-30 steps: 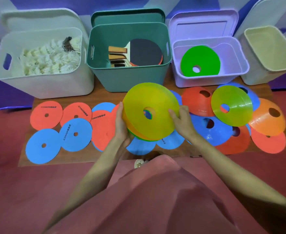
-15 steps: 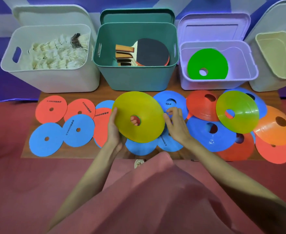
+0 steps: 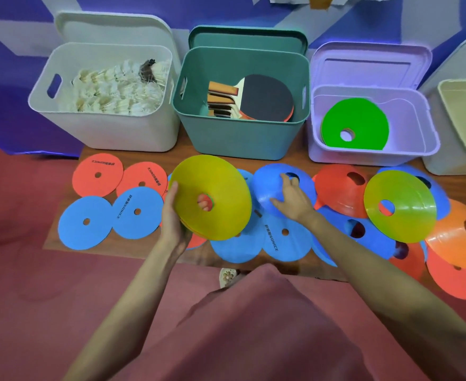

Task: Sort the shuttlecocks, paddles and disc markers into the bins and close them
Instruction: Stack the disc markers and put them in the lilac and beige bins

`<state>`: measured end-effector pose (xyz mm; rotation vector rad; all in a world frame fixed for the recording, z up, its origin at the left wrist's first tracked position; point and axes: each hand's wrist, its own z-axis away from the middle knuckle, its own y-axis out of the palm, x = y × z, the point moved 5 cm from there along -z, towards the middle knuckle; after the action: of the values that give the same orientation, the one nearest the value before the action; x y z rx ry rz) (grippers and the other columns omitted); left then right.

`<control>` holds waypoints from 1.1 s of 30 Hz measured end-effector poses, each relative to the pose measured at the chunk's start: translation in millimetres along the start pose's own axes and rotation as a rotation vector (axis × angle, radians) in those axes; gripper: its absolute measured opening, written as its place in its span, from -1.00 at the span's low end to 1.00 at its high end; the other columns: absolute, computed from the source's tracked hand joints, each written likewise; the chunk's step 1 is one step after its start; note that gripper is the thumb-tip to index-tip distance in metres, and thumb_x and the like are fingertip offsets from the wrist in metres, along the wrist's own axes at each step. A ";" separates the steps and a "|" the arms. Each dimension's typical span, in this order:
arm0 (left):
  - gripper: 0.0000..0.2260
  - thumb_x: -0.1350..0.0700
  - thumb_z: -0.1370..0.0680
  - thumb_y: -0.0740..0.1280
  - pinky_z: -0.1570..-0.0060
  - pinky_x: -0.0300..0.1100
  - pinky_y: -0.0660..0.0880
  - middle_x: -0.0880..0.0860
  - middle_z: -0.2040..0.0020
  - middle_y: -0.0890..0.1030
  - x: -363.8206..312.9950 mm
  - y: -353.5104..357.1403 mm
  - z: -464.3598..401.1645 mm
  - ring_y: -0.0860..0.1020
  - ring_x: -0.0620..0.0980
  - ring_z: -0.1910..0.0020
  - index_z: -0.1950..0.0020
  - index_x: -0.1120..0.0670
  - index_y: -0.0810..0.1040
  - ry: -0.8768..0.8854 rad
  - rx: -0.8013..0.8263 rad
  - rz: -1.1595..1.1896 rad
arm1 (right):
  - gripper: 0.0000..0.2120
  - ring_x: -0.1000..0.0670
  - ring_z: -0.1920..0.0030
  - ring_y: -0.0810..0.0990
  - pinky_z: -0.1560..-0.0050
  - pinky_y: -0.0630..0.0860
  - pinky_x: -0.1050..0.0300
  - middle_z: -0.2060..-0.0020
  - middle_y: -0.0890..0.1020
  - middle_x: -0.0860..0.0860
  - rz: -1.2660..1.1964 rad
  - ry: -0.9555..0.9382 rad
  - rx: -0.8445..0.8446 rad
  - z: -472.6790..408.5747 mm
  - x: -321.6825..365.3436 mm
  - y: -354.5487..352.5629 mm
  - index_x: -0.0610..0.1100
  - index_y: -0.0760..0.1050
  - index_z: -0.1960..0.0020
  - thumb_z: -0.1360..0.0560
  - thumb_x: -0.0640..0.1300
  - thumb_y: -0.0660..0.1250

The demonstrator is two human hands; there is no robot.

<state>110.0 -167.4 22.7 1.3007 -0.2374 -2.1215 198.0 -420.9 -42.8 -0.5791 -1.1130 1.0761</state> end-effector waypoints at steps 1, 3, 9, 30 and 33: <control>-0.71 -0.06 -0.64 0.11 0.05 -0.09 0.59 0.01 0.03 0.70 -0.7 -0.9 -0.2 0.66 -0.03 0.11 -0.15 0.02 0.55 0.003 -0.003 0.001 | -0.25 -0.28 -0.23 0.44 -0.13 0.44 -0.12 -0.30 0.29 -0.25 -0.031 -0.003 -0.079 4.5 5.5 -8.8 -0.21 0.09 -0.49 -0.47 0.03 0.37; -0.74 -0.05 -0.63 0.13 0.07 -0.10 0.61 -0.02 0.01 0.70 -1.9 -2.2 -0.8 0.66 -0.04 0.08 -0.17 0.00 0.54 0.016 -0.023 -0.007 | -0.13 -0.22 -0.28 0.41 -0.18 0.41 -0.08 -0.31 0.32 -0.19 -0.106 -0.002 -0.236 19.3 15.8 -31.4 -0.16 0.14 -0.47 -0.36 0.17 0.45; -0.67 -0.06 -0.61 0.18 -0.14 0.04 0.51 0.05 -0.20 0.62 2.0 4.3 -5.0 0.57 0.08 -0.18 -0.31 0.03 0.49 0.012 -0.064 0.016 | -0.23 0.04 -0.03 0.53 -0.06 0.48 0.12 -0.15 0.49 -0.04 -0.562 -0.098 -0.506 60.5 18.2 -88.2 -0.05 0.29 -0.41 -0.26 0.11 0.44; -0.56 -0.22 -0.59 0.12 -0.06 0.00 0.55 0.07 -0.15 0.64 60.9 121.6 -1.6 0.61 0.09 -0.10 -0.15 0.04 0.62 -0.295 0.234 -0.067 | -0.75 -0.21 -0.04 0.48 -0.07 0.32 0.02 0.06 0.53 -0.28 -0.499 0.091 -0.428 80.3 -33.5 -43.3 -0.36 0.49 -0.09 -0.58 -0.16 0.24; -0.55 -0.20 -0.58 0.15 -0.18 0.03 0.52 0.11 -0.20 0.62 65.4 134.7 2.2 0.59 0.10 -0.16 -0.25 0.07 0.57 -0.334 0.270 -0.076 | -0.71 -0.23 -0.07 0.47 -0.08 0.31 0.00 0.02 0.52 -0.27 -0.430 0.111 -0.429 82.3 -48.2 -44.9 -0.34 0.48 -0.13 -0.59 -0.11 0.23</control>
<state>144.0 -312.5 37.0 1.1040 -0.6424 -2.4305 137.7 -493.1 4.7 -0.6846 -1.3054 0.4293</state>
